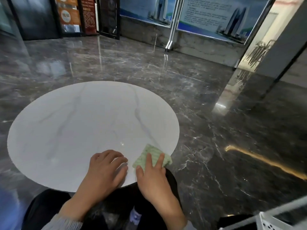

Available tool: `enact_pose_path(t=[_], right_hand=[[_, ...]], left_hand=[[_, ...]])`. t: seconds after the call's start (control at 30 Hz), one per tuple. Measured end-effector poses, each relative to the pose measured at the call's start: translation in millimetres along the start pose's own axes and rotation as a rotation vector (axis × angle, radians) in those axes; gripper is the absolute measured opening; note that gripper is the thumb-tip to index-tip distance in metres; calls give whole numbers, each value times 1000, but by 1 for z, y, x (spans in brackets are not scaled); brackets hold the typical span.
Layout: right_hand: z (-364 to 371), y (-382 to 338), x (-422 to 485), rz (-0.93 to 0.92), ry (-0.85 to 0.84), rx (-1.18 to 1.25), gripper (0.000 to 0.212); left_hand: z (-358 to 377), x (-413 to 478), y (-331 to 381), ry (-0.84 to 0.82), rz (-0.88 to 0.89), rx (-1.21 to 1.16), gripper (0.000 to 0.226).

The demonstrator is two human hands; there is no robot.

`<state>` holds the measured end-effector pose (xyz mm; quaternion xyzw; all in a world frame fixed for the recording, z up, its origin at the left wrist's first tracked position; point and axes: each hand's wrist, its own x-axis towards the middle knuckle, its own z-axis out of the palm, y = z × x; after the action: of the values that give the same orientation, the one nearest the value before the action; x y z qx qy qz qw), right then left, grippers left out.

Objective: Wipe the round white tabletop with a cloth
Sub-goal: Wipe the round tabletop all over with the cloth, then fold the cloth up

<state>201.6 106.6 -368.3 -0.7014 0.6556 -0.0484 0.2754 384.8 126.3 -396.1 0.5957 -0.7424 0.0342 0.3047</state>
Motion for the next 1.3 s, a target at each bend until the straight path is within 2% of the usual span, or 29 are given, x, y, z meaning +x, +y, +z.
enact_pose_path(t=[0.27,0.33,0.43,0.5,0.57,0.67,0.77,0.83,0.9,1.0,1.03,1.1,1.3], right_hand=[[1,-12,-34,-110,-90,-10,73],[4,-18,-42,-136,-105,12,67],[6,-18,-53,-268,-77,116,52],[0,-15,-58,-292,-60,286,47],[-10,-9,-56,-220,-54,480,43],[-18,-1,-50,-147,-81,861,37],[-26,7,-42,-26,-251,1488,31],[-29,10,-40,1,-428,1773,37],[-35,14,-40,-32,-521,1826,46],[-36,18,-39,-98,-580,1862,53],[-36,19,-39,-118,-592,1881,55],[-36,20,-39,-152,-626,1888,59],[-34,27,-41,-311,-668,1783,61]], left_hand=[[2,-6,7,-93,-26,-53,32],[-4,-8,9,-117,-47,-84,36],[-11,-10,10,-124,-49,-171,39],[-19,-11,8,-121,-136,-354,36],[-27,-11,4,-80,-321,-573,34],[-33,-7,-1,-61,-455,-711,40],[-33,-2,3,-90,-517,-780,38],[-35,1,8,-44,-666,-945,36],[-37,7,18,-81,-785,-1189,29],[-43,6,30,-245,-787,-1391,19],[-44,6,35,-275,-821,-1475,20],[-44,6,38,-262,-857,-1593,36],[-51,9,42,-248,-818,-1627,43]])
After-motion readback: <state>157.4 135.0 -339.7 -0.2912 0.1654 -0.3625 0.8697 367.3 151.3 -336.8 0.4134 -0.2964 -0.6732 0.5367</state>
